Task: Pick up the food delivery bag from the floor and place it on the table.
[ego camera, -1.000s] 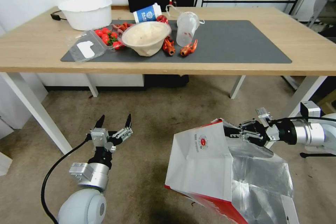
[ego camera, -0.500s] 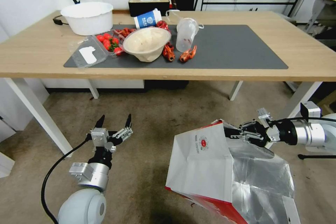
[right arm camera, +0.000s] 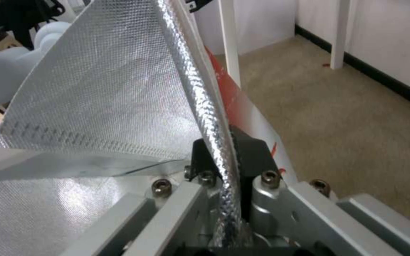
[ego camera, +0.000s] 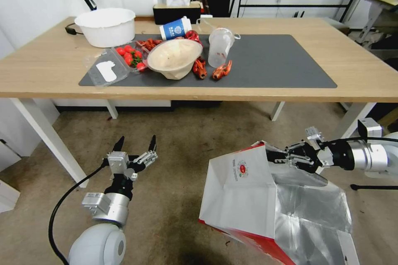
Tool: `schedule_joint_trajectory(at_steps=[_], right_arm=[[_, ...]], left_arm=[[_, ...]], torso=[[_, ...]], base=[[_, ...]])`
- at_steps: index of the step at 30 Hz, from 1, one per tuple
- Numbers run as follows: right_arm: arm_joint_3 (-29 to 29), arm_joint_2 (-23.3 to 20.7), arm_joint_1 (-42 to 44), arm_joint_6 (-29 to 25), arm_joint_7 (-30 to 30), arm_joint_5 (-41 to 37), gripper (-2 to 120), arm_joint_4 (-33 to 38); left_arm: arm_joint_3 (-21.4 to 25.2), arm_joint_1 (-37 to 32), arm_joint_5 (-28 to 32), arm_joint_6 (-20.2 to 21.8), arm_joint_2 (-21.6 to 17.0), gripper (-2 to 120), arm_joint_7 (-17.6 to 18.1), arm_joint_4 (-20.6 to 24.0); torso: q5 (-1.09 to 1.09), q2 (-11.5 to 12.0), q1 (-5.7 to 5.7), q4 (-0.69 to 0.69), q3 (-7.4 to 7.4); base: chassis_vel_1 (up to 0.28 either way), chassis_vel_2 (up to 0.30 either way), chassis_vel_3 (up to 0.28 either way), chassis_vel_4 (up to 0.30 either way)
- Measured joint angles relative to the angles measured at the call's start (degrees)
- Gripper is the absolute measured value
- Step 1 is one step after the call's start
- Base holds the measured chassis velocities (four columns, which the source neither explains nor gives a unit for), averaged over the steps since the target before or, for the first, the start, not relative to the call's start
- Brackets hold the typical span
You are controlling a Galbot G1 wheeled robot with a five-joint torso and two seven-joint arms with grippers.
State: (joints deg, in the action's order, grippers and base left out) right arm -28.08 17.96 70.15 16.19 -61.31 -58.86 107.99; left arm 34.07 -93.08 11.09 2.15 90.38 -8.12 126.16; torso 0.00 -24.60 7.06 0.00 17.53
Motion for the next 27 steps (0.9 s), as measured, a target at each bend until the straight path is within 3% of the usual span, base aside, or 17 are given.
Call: schedule_joint_trajectory(at_steps=[27], right_arm=[[-0.74, -1.62, 0.18, 0.14, -0.19, 0.26, 0, -0.48]], left_arm=[[-0.28, 0.35, 0.03, -0.06, 0.08, 100, -0.19, -0.35]], torso=[[0.00, -6.47, 2.41, 0.00, 4.08]], base=[[0.000, 0.000, 0.000, 0.000]])
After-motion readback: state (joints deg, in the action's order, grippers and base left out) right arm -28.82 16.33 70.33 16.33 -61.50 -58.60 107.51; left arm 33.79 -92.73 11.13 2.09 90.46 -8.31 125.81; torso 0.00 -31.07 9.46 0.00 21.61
